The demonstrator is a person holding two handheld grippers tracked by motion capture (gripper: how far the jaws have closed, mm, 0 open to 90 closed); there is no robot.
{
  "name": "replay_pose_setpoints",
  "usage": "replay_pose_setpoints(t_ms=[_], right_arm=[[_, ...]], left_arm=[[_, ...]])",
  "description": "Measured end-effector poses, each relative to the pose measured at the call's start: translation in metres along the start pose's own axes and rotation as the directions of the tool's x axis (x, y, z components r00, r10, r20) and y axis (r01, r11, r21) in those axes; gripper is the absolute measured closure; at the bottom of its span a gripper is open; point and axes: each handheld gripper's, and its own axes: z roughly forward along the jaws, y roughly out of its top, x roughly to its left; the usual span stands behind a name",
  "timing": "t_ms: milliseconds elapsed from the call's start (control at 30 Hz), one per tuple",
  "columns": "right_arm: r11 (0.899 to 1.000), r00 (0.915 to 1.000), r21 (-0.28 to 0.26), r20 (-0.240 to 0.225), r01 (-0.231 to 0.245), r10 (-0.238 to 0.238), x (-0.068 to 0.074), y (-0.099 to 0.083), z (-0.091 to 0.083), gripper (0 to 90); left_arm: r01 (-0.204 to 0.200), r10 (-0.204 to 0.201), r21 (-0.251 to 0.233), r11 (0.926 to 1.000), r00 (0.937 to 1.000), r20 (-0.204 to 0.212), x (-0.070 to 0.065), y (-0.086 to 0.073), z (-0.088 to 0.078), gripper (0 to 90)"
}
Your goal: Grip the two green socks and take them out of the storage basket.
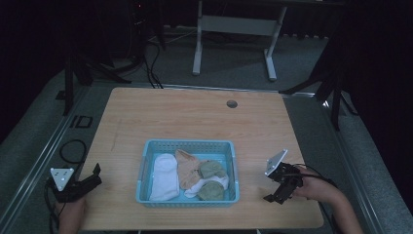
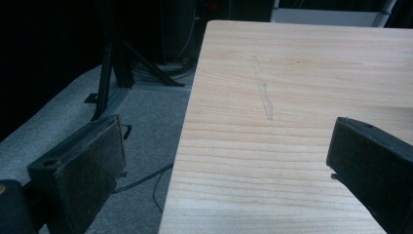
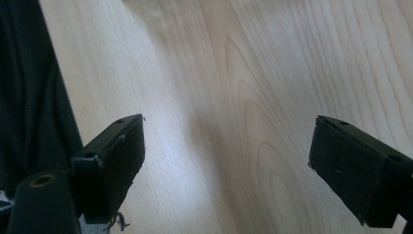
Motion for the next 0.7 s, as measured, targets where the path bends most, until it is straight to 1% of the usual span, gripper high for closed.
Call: replay_pose_setpoints(t_ms=[133, 200, 267, 333, 500, 600, 700], right_arm=[[1.000, 0.9999, 0.005, 0.000, 0.017, -0.017, 0.003, 0.010, -0.005, 13.1], [1.000, 0.9996, 0.008, -0.009, 0.027, -0.027, 0.004, 0.016, -0.008, 13.1], [0.999, 0.9993, 0.005, -0.002, 0.038, -0.038, 0.005, 0.021, -0.010, 13.1], [0.999, 0.9992, -0.001, 0.003, 0.040, -0.040, 0.005, 0.027, -0.014, 13.1], [0.998, 0.9972, -0.010, 0.039, 0.064, -0.064, 0.008, 0.045, -0.023, 13.2], [0.996, 0.9963, -0.034, 0.035, 0.079, -0.078, 0.010, 0.055, -0.030, 13.6], [0.994, 0.9944, -0.036, 0.030, 0.102, -0.101, 0.013, 0.065, -0.035, 13.9]], left_arm=[[0.000, 0.000, -0.005, 1.0000, 1.0000, -0.001, 0.000, 0.000, 0.000, 0.4], [0.000, 0.000, -0.003, 1.0000, 1.0000, 0.000, 0.000, 0.000, 0.000, 0.4], [0.000, 0.000, -0.002, 1.0000, 1.0000, 0.001, 0.000, 0.000, 0.000, 0.4], [0.000, 0.000, -0.002, 1.0000, 1.0000, 0.001, 0.000, 0.000, 0.000, 0.4], [0.000, 0.000, -0.001, 1.0000, 1.0000, 0.002, 0.000, 0.000, 0.000, 0.4], [0.000, 0.000, -0.002, 1.0000, 1.0000, 0.002, 0.000, 0.000, 0.000, 0.4], [0.000, 0.000, -0.001, 1.0000, 1.0000, 0.002, 0.000, 0.000, 0.000, 0.4]])
